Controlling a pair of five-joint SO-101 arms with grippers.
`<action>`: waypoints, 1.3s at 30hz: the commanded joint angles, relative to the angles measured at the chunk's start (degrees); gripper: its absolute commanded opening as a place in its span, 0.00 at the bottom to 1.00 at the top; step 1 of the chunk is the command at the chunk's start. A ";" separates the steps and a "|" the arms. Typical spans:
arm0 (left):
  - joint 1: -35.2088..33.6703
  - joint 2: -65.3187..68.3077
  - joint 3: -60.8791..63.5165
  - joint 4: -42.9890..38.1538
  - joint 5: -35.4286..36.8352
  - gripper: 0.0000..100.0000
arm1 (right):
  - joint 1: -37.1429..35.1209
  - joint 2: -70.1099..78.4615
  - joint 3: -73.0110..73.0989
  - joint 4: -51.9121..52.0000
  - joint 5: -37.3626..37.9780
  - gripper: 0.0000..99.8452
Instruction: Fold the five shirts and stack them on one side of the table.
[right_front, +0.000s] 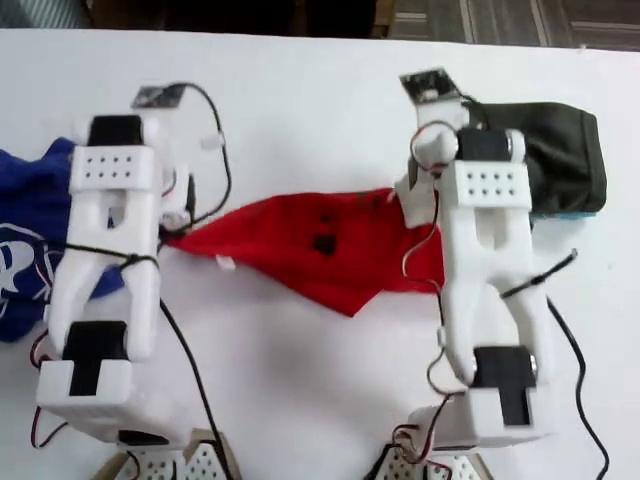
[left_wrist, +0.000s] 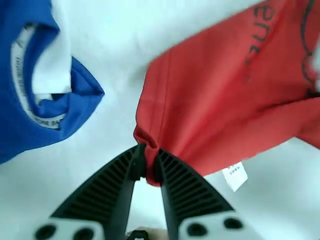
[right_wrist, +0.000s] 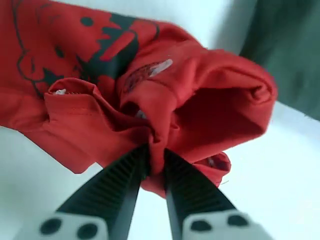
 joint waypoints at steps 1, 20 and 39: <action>0.18 -3.16 5.58 -5.10 -0.53 0.03 | -0.48 -12.00 13.54 -7.25 0.09 0.02; 0.26 -2.90 24.22 -21.19 -0.62 0.03 | 11.12 -49.19 36.92 -5.76 8.70 0.18; 0.26 -2.73 32.57 -28.57 -0.62 0.03 | 7.25 -26.95 42.02 -14.02 9.58 0.18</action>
